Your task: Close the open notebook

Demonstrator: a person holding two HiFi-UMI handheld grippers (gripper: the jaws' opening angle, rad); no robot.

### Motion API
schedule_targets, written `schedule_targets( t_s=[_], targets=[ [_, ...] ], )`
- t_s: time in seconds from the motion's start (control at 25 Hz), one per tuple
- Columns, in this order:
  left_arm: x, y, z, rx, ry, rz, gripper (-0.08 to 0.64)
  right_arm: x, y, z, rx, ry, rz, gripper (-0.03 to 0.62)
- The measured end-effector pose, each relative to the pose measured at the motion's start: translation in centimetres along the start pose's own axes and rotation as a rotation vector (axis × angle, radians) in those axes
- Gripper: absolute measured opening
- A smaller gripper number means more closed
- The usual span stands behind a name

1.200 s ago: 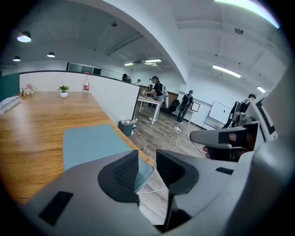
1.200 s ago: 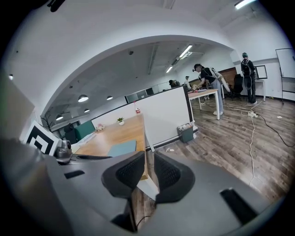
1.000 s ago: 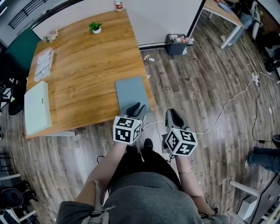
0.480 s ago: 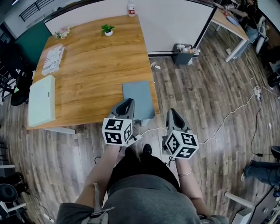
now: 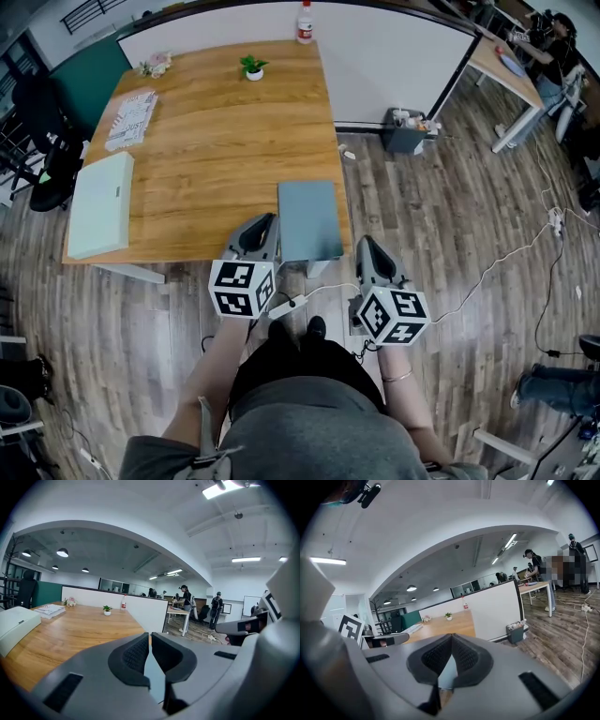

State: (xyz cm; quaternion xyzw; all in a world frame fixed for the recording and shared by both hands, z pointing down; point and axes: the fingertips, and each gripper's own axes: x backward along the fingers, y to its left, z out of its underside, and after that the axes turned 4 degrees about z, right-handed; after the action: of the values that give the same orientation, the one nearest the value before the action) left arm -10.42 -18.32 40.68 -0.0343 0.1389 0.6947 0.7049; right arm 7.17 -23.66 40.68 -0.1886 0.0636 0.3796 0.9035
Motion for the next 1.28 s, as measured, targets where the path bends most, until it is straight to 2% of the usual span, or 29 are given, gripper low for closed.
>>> schedule_targets(
  t_s=[0.32,0.6,1.28],
  targets=[
    [1.5,1.3,0.0,-0.001,-0.005,-0.039,0.037,0.0,0.5,-1.0,0.066,-0.025,0.022,0.003],
    [2.0,2.2,-0.1,0.000,-0.006,-0.057,0.037,-0.1,0.7,-2.1,0.068,-0.065,0.027,0.003],
    [3.4,4.5,-0.1,0.014,-0.002,-0.094,0.037,-1.1,2.3,-2.1,0.077,-0.061,0.010,0.003]
  ],
)
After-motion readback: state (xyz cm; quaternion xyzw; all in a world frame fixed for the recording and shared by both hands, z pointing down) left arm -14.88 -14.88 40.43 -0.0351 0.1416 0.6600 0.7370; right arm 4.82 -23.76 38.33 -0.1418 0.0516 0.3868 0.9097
